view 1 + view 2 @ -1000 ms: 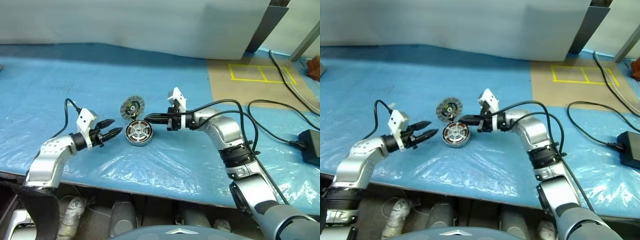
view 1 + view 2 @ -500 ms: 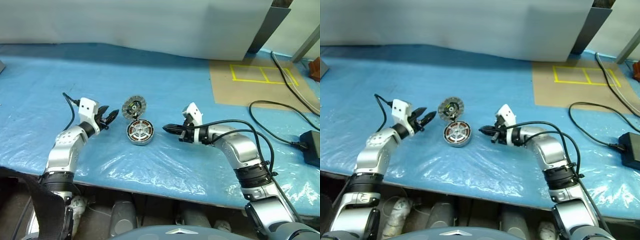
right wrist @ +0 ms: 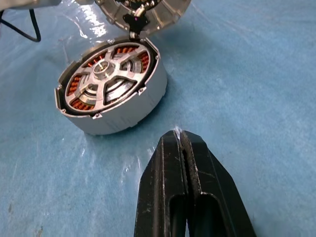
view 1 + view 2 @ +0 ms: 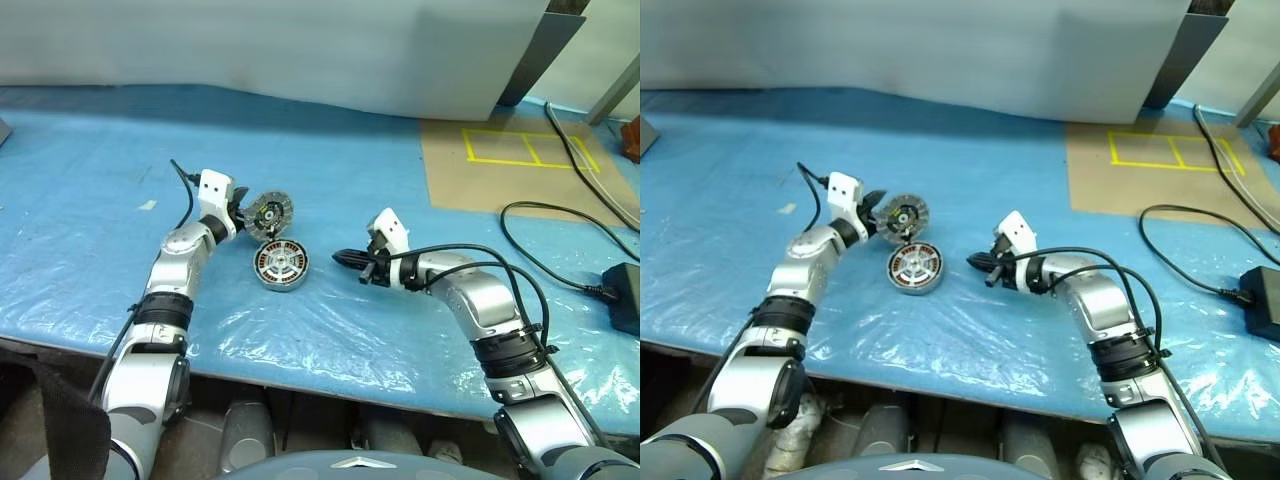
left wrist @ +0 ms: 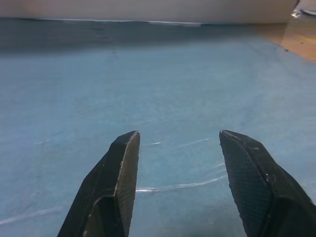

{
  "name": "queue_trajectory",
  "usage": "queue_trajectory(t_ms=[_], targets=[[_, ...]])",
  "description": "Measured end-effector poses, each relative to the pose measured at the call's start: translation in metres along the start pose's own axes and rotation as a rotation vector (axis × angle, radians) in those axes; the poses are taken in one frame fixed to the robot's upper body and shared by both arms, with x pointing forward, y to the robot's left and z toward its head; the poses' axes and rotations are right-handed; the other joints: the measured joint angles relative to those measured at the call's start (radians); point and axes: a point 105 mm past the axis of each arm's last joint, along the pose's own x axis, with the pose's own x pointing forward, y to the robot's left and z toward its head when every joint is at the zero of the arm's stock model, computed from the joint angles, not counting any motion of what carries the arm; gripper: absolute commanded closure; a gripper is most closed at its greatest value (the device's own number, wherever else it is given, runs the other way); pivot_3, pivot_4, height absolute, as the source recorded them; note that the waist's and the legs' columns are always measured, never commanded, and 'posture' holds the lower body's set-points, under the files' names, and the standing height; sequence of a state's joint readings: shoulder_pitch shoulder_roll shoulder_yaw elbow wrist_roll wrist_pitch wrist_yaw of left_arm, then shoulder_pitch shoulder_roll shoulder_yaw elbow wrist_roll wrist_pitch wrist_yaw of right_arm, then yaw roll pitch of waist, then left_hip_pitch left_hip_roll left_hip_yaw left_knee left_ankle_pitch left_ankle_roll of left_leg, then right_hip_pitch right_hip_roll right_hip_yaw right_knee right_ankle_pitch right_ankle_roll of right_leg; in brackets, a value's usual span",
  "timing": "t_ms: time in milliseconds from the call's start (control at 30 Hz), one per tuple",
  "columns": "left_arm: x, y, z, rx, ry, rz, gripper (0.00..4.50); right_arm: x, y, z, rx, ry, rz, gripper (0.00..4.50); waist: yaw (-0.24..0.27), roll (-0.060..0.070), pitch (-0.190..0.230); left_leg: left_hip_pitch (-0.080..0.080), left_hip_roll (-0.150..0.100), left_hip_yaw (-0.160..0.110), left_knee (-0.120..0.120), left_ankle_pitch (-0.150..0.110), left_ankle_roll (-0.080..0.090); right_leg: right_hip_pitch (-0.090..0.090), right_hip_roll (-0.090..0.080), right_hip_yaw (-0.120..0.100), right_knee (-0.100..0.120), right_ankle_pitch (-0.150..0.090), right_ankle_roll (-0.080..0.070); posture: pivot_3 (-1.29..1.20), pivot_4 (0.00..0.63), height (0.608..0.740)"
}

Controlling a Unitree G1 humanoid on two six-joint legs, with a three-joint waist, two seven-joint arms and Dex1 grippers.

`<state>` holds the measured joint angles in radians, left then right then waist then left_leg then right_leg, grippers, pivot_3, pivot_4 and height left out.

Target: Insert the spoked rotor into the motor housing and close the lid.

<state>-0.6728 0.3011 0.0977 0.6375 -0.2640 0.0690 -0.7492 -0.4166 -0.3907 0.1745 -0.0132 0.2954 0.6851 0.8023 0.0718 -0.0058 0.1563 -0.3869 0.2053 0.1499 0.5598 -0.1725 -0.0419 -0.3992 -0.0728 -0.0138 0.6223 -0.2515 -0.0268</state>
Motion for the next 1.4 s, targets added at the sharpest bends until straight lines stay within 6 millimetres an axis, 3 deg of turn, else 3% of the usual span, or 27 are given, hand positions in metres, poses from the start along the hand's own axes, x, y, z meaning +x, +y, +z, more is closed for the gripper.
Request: queue_trajectory(t_ms=[133,300,500,867,933,1067,1267,1400], targets=[[-0.008,-0.023,0.008,-0.009,0.009,-0.272,1.80,0.000,-0.001,-0.001,0.001,0.001,-0.012,4.47,0.003,0.000,0.000,0.000,0.000,0.000,0.000,0.000,0.000,-0.001,0.000,-0.001,0.001,0.000,0.000,0.00,0.150,0.740],[-0.010,-0.041,0.007,0.062,0.082,-0.473,1.80,0.001,-0.001,-0.005,0.000,0.016,-0.027,4.47,0.011,0.000,0.000,0.000,0.000,0.000,0.000,0.000,0.000,0.000,-0.001,-0.001,0.000,-0.002,-0.003,0.00,0.150,0.740],[-0.015,-0.063,-0.024,0.155,0.194,-0.626,1.80,0.000,-0.003,-0.014,0.013,0.036,-0.064,4.47,0.020,0.000,0.000,0.000,0.000,0.000,-0.001,0.000,0.000,0.000,-0.001,-0.001,0.000,0.000,0.000,0.00,0.150,0.740],[-0.027,-0.074,-0.025,0.183,0.190,-0.706,1.80,0.000,0.000,-0.015,0.010,0.026,-0.087,4.47,0.023,0.000,0.000,0.001,0.000,0.001,-0.003,0.000,0.000,0.001,-0.001,-0.001,-0.001,0.000,-0.001,0.00,0.150,0.740],[-0.029,-0.079,-0.017,0.106,0.152,-0.700,1.80,0.001,0.005,-0.006,0.040,-0.034,-0.055,4.47,0.021,0.000,0.001,-0.001,0.000,0.001,-0.003,0.000,0.000,-0.002,-0.001,-0.001,-0.001,0.000,-0.001,0.00,0.150,0.740],[-0.038,-0.090,0.018,0.049,0.034,-0.694,1.80,-0.006,0.005,0.020,0.014,-0.139,-0.024,4.47,0.021,0.001,0.001,-0.002,0.000,0.001,-0.004,0.000,0.000,-0.003,-0.001,-0.001,-0.001,0.000,-0.001,0.00,0.150,0.740],[-0.063,-0.095,0.042,-0.007,-0.021,-0.640,1.80,-0.019,0.002,0.045,-0.073,-0.165,0.026,4.47,0.016,0.003,0.003,-0.001,0.001,0.001,-0.003,0.000,0.000,-0.002,0.000,-0.001,0.000,-0.003,-0.004,0.00,0.150,0.740],[-0.084,-0.087,0.038,0.003,0.019,-0.569,1.80,-0.017,0.019,0.065,-0.169,-0.162,0.140,3.50,0.000,0.004,0.004,0.000,0.001,0.002,-0.004,0.000,0.000,-0.002,0.000,-0.001,-0.001,-0.002,-0.004,0.00,0.150,0.740]])
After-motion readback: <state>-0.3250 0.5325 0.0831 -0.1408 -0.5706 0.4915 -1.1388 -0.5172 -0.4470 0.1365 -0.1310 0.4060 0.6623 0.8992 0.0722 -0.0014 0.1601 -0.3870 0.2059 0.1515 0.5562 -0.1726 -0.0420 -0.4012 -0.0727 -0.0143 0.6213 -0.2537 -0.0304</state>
